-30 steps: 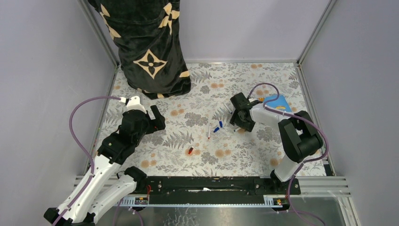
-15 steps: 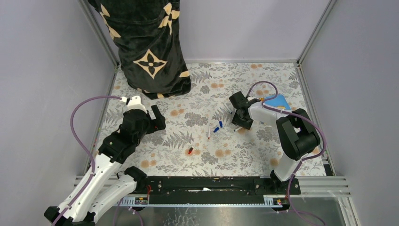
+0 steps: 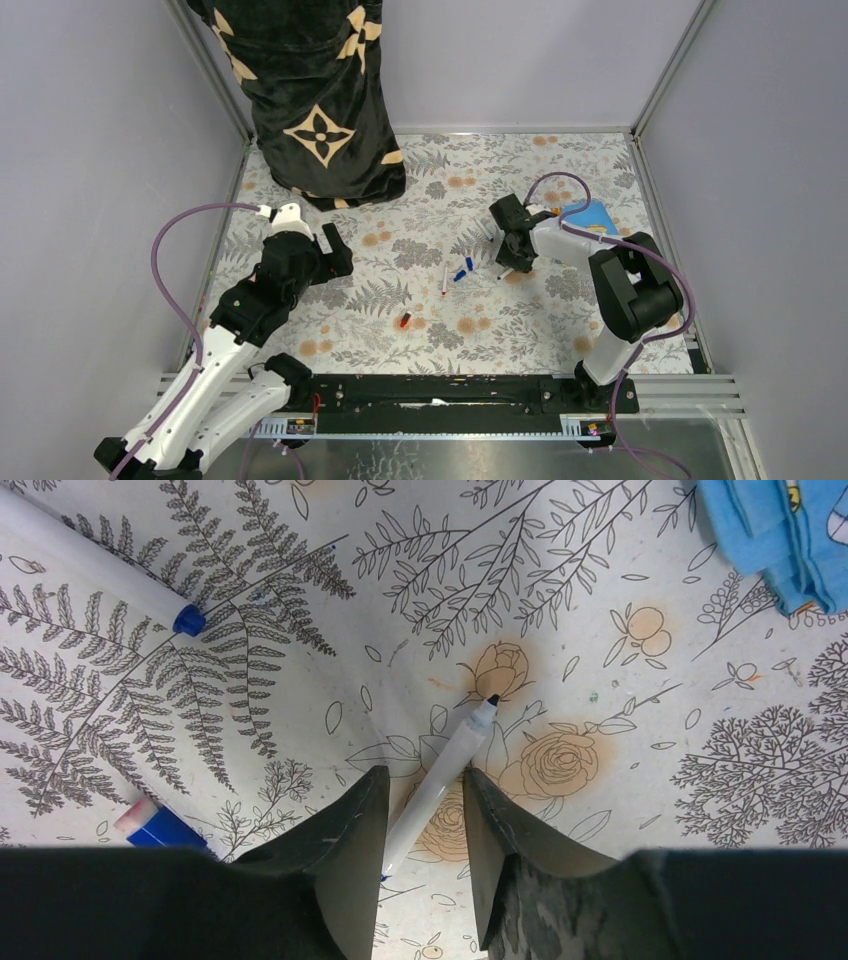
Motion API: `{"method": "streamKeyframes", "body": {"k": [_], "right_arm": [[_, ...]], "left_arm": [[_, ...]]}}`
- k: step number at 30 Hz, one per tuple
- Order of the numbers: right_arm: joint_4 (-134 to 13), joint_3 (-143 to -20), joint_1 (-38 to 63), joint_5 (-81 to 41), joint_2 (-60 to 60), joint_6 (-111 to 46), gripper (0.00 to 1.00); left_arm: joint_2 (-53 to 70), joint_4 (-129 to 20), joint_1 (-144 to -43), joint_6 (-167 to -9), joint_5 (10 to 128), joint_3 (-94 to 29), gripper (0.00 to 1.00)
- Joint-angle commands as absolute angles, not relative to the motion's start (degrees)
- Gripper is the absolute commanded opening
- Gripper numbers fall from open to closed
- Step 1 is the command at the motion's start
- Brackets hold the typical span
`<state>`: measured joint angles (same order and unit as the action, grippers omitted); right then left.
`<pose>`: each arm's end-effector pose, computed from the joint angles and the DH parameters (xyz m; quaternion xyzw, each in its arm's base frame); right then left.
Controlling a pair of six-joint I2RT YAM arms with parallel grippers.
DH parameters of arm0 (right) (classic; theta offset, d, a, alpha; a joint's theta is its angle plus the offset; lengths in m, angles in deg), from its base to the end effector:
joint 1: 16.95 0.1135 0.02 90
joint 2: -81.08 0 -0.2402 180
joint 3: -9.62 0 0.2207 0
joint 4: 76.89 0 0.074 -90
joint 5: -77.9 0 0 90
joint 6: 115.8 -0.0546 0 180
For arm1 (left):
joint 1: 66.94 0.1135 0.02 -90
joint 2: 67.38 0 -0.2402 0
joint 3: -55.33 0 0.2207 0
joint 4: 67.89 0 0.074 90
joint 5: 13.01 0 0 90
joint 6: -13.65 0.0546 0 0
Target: Insert the pens into the pen caps
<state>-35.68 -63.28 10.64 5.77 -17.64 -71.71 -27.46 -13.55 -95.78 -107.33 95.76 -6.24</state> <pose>0.2774 0.1261 0.1388 0.1846 0.9508 -0.0043 0.2487 0.1370 -0.0554 0.2812 -0.0944 0.8642 -0.1119 0.4815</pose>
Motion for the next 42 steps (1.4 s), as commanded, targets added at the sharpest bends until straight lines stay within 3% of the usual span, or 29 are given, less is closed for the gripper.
{"method": "streamKeyframes", "body": {"k": [1,10,19,27,33,37,42], "right_arm": [[-35.7,-61.4,8.8,4.9,-17.2,-70.2,0.42],[-36.8,-60.8,7.0,3.8,-18.0,-68.7,0.41],[-38.1,-58.7,7.0,2.7,-15.5,-68.5,0.28],[-47.7,-51.7,7.0,-11.6,-6.2,-61.9,0.08],[-48.8,-47.5,7.4,-19.5,3.9,-57.4,0.07],[-48.8,-45.3,9.8,-22.2,12.6,-57.9,0.07],[-53.5,-40.4,13.1,-20.2,24.0,-66.7,0.06]], "left_arm": [[-27.5,-16.0,-95.9,-106.8,95.2,-5.8,0.98],[-27.0,-16.0,-96.0,-106.8,95.1,-5.7,0.98],[-26.7,-16.0,-95.9,-106.9,95.2,-5.7,0.98],[-28.5,-18.8,-95.9,-106.4,91.7,-5.0,0.99],[-33.1,-28.3,-96.0,-112.0,77.8,2.0,0.98],[-30.0,-36.0,-97.6,-119.4,68.5,7.6,0.91],[-26.7,-48.2,-105.8,-124.7,69.2,12.8,0.9]]}}
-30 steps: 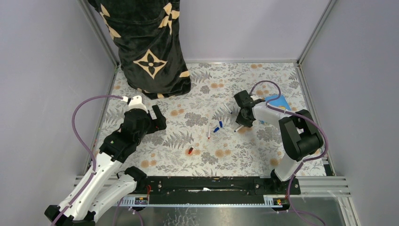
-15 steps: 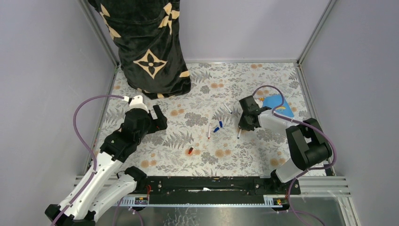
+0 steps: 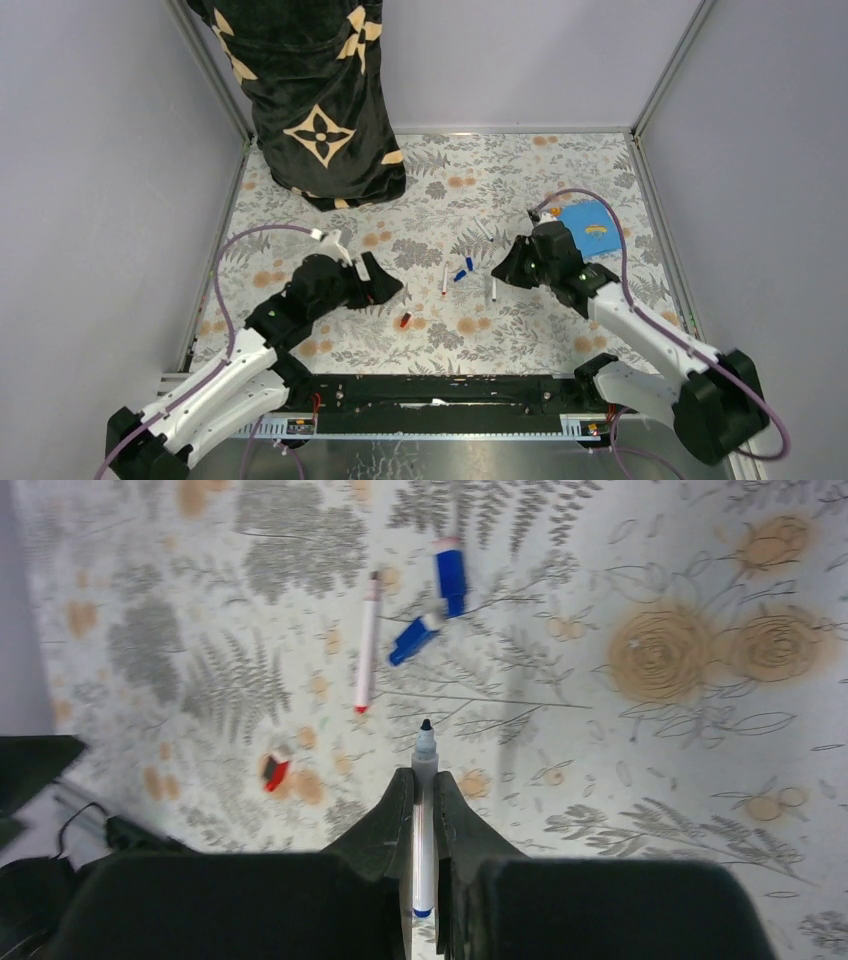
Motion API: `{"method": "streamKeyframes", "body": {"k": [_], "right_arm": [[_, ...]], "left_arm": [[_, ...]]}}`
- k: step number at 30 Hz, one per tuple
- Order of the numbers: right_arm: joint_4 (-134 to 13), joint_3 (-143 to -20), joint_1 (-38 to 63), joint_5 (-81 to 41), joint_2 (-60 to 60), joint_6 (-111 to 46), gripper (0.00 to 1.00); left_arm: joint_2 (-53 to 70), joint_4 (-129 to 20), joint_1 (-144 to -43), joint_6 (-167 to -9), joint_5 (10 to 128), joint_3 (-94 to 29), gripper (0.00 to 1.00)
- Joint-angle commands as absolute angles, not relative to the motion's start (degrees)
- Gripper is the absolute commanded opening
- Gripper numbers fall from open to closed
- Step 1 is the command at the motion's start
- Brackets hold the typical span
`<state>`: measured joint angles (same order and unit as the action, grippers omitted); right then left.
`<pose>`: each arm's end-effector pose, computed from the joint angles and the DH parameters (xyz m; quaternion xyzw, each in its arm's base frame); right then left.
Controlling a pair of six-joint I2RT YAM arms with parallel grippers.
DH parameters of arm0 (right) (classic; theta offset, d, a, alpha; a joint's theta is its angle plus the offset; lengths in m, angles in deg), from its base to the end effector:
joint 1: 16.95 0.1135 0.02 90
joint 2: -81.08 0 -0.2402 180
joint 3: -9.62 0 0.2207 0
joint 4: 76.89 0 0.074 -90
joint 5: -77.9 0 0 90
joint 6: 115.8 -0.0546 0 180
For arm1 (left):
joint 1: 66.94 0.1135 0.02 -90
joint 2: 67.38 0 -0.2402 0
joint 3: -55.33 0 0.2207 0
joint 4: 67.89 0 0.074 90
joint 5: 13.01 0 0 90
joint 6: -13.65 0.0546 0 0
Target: Insert the pens into the pen caps
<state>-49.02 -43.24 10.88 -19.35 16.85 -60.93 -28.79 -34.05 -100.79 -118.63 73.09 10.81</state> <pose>0.2012 0.1140 0.2052 0.0304 0.9016 0.2721 0.3350 0.1352 -0.0952 0.2260 -0.0454 0.8552 -0.3407 0.3878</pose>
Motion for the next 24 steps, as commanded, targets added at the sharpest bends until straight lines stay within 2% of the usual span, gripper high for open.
{"method": "streamKeyframes", "body": {"k": [1,9,18,24], "right_arm": [[-54.7,-39.4,13.6,-19.4,26.2,-68.6,0.05],[-58.5,-38.1,19.1,-12.7,35.7,-73.5,0.03],[-63.9,-39.6,27.6,-5.5,34.7,-75.0,0.03],[-66.9,-41.6,30.8,-5.7,32.8,-76.1,0.03]], "left_arm": [[-24.9,-50.0,-107.7,-125.0,69.8,12.5,0.9],[-13.5,-61.8,-120.3,-125.1,74.2,7.9,0.92],[-9.6,-71.0,-122.5,-123.7,70.1,6.2,0.93],[-7.8,-71.1,-122.5,-124.8,70.6,6.8,0.9]]}}
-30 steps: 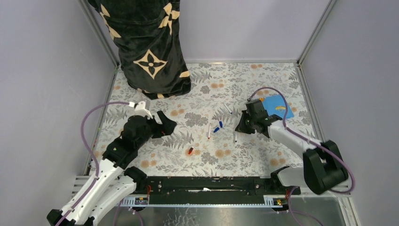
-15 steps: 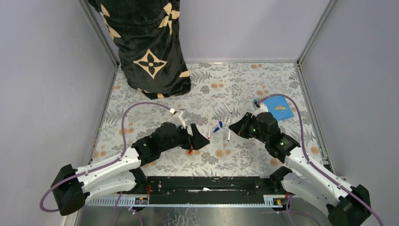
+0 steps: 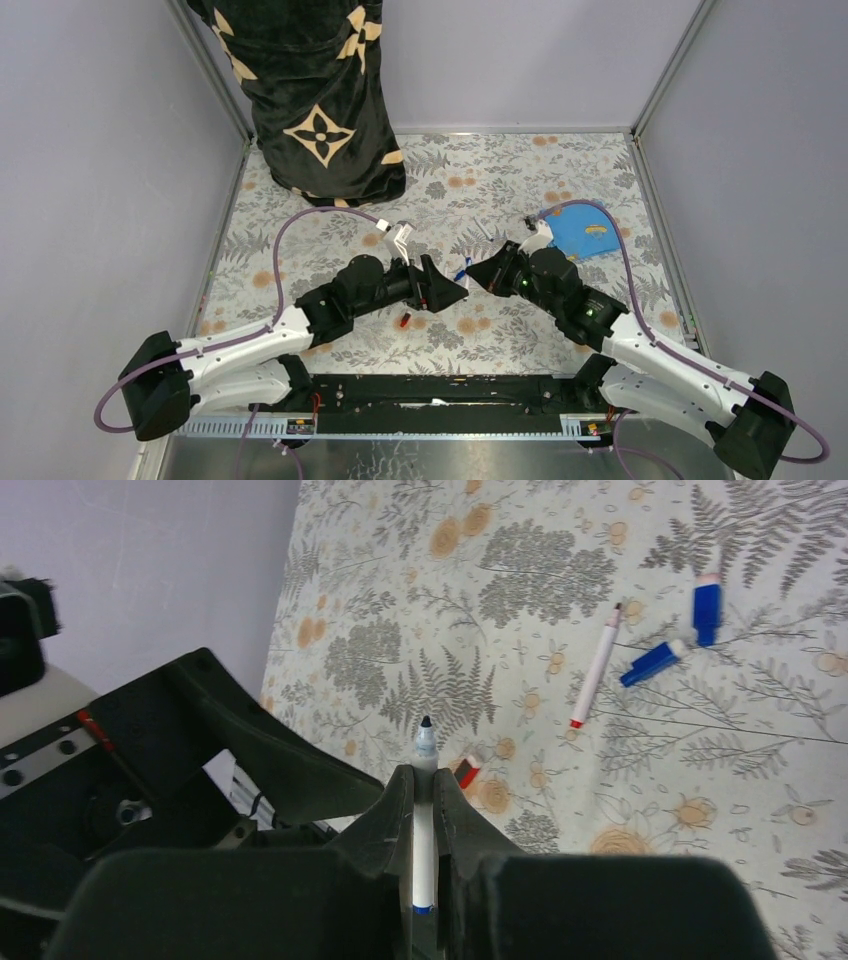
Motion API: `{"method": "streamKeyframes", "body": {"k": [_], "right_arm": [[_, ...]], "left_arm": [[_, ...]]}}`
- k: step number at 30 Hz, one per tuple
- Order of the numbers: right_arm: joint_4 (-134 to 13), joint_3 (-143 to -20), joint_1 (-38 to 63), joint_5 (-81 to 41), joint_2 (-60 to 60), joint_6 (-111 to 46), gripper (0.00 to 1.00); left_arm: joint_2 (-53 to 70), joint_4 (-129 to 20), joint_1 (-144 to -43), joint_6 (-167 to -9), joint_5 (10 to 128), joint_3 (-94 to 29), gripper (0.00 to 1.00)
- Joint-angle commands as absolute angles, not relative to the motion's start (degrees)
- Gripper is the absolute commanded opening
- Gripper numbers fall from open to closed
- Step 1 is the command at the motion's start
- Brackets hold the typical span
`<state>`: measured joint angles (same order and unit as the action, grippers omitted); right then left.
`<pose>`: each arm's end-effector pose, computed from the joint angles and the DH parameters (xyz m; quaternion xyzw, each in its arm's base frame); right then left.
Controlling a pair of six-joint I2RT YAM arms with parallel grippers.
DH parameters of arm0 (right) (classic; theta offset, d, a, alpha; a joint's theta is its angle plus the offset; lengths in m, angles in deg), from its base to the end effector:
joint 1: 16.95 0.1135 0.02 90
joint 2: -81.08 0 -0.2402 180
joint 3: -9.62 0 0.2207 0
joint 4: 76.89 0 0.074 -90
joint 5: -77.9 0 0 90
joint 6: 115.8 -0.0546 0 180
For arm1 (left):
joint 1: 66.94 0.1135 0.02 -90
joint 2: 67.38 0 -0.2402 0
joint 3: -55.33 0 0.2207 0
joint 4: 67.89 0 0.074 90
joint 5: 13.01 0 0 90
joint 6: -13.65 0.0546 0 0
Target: Insert the pens into the pen caps
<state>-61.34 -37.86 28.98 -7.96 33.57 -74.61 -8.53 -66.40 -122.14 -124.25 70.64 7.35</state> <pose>0.1435 0.1425 0.2560 0.0418 0.7951 0.4252 0.4305 0.1307 -0.1987 0.2500 0.0842 0.7741 -0.5170 0.3554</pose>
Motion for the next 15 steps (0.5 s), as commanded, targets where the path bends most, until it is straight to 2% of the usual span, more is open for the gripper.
{"method": "streamKeyframes", "body": {"k": [1,9,15], "right_arm": [[-67.3,-41.8,31.5,-5.8,32.5,-76.3,0.03],[-68.7,-43.0,33.8,-5.8,31.8,-77.0,0.03],[-69.0,-42.4,34.5,-6.6,32.2,-77.0,0.02]], "left_arm": [[-7.9,-71.4,-122.5,-125.2,71.1,7.2,0.89],[-6.9,-72.5,-122.5,-125.5,71.7,6.2,0.8],[-5.3,-71.0,-122.5,-124.3,70.9,4.3,0.63]]}}
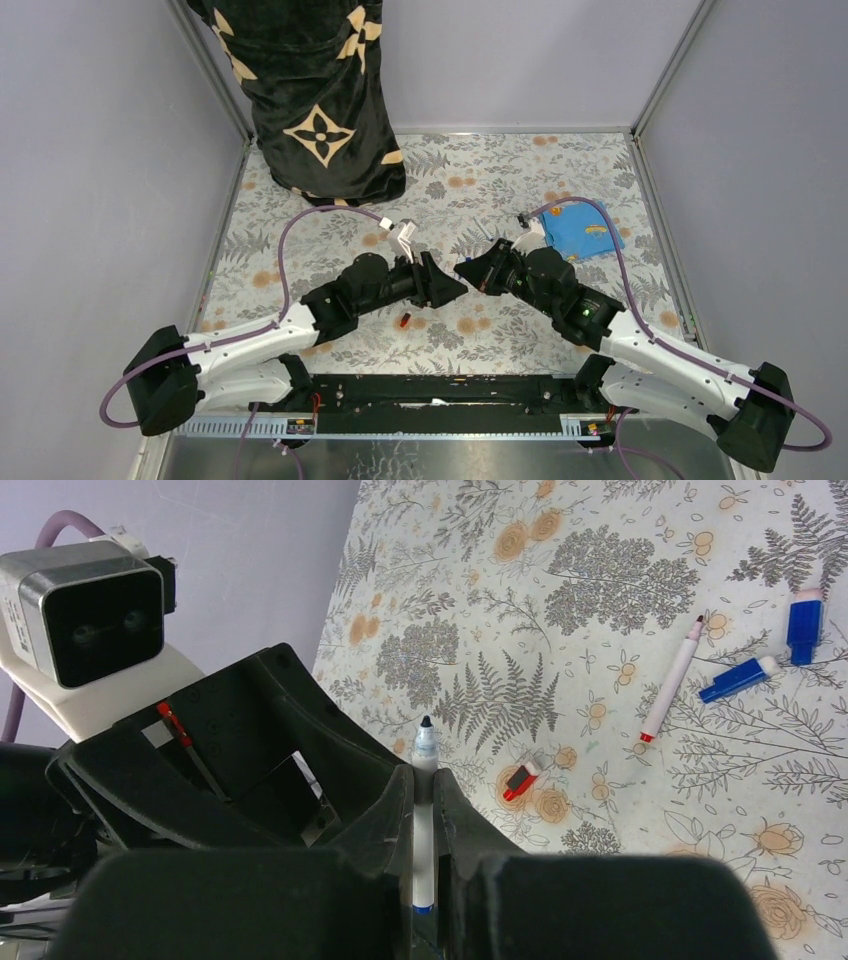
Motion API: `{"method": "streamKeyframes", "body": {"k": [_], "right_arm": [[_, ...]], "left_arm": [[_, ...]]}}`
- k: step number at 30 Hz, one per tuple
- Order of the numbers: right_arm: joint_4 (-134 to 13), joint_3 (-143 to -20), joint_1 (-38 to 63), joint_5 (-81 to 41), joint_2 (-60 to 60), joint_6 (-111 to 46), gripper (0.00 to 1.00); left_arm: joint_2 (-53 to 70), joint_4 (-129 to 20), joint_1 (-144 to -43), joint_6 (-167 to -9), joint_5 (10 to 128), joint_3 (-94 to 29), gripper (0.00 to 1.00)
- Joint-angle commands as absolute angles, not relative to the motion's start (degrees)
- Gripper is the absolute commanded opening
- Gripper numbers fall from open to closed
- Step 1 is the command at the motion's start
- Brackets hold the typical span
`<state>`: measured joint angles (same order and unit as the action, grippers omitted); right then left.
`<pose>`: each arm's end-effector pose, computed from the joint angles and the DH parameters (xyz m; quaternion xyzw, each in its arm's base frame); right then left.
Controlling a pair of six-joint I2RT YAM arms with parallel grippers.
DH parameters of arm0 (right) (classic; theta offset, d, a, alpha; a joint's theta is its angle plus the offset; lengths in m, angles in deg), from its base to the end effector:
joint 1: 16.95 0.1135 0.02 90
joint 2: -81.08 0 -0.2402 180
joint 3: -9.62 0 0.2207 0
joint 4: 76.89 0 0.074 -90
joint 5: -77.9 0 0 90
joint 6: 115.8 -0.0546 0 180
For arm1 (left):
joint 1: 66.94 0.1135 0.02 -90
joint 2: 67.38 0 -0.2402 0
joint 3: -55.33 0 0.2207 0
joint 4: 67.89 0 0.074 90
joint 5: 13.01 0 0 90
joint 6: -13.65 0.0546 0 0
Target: Insert the pens into the pen caps
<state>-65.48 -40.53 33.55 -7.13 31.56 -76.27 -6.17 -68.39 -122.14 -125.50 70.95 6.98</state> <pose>0.1378 0.1597 0.2746 0.0274 0.7697 0.4701 0.4311 0.1350 -0.2043 0.2474 0.0740 0.7752 -0.5196 0.3515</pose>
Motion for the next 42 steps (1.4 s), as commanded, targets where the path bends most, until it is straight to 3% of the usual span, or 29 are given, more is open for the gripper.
{"method": "streamKeyframes", "body": {"k": [1,5,9,13,21,26,31,42], "right_arm": [[-69.2,-42.1,34.5,-6.6,32.7,-77.0,0.03],[-69.4,-41.8,34.6,-7.7,33.3,-76.4,0.02],[-69.2,-41.3,34.6,-8.7,33.8,-76.0,0.02],[-68.8,-41.2,34.6,-8.9,34.1,-75.5,0.03],[-66.2,-41.8,34.6,-9.6,33.8,-73.3,0.07],[-65.1,-41.8,34.6,-8.9,35.3,-72.5,0.18],[-59.1,-44.9,34.6,-7.1,37.0,-70.7,0.43],[-35.2,-48.5,34.6,18.1,37.4,-78.7,0.51]], "left_arm": [[-5.2,-71.1,-122.5,-124.4,70.8,4.3,0.62],[-5.0,-71.8,-122.5,-124.6,70.8,4.4,0.62],[-4.3,-72.0,-122.5,-124.0,70.2,4.0,0.5],[-3.8,-72.0,-122.5,-123.9,70.0,3.9,0.47],[-4.1,-71.8,-122.5,-123.5,70.1,4.3,0.22],[-4.8,-69.5,-122.5,-122.9,71.0,4.5,0.12],[-8.3,-61.5,-122.4,-122.0,75.4,5.5,0.02],[-23.1,-24.1,-122.0,-111.2,93.6,-6.9,0.0]]}}
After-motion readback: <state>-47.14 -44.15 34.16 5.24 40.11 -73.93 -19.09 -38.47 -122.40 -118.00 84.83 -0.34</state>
